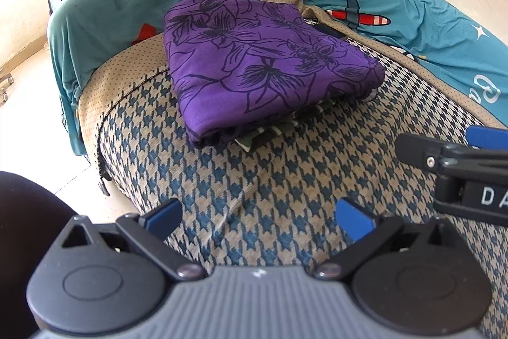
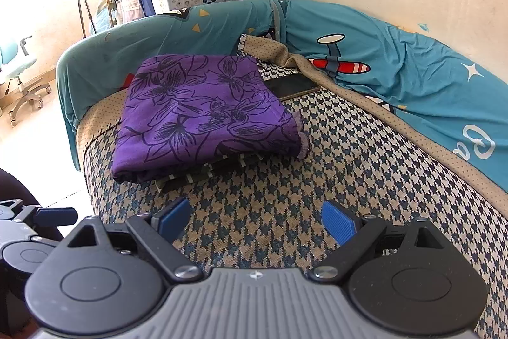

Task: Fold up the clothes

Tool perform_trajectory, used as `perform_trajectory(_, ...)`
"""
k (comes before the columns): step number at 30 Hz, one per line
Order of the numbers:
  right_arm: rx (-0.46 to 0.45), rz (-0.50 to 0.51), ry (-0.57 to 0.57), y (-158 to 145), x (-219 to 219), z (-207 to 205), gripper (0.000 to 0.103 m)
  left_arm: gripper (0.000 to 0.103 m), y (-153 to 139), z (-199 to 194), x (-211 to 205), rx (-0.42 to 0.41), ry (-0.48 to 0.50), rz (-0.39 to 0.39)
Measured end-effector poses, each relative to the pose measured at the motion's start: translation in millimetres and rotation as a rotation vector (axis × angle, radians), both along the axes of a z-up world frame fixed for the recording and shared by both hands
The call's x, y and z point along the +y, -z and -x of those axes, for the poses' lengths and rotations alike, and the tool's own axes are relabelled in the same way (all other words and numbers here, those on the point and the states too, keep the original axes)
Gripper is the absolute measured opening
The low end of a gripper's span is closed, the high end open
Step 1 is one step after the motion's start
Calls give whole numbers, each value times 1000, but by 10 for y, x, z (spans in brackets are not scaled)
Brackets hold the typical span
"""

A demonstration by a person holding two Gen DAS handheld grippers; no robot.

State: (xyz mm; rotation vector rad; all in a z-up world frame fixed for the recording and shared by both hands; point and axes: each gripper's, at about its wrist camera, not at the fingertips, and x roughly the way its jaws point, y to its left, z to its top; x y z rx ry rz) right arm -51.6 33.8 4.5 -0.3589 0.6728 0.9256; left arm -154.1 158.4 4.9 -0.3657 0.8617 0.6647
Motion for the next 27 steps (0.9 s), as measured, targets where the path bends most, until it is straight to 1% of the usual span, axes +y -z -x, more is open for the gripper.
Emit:
perform_trajectory(8, -2, 5, 7, -3, -20, -4, 90, 103, 37, -81, -112, 20, 70, -24)
perform_trajectory(18, -1, 18, 37, 29, -67, -35, 90, 103, 41, -170, -218, 28, 128, -39)
perform_trajectory(27, -3, 29, 74, 24, -204, -68, 90, 103, 23, -310, -427, 65, 222, -107)
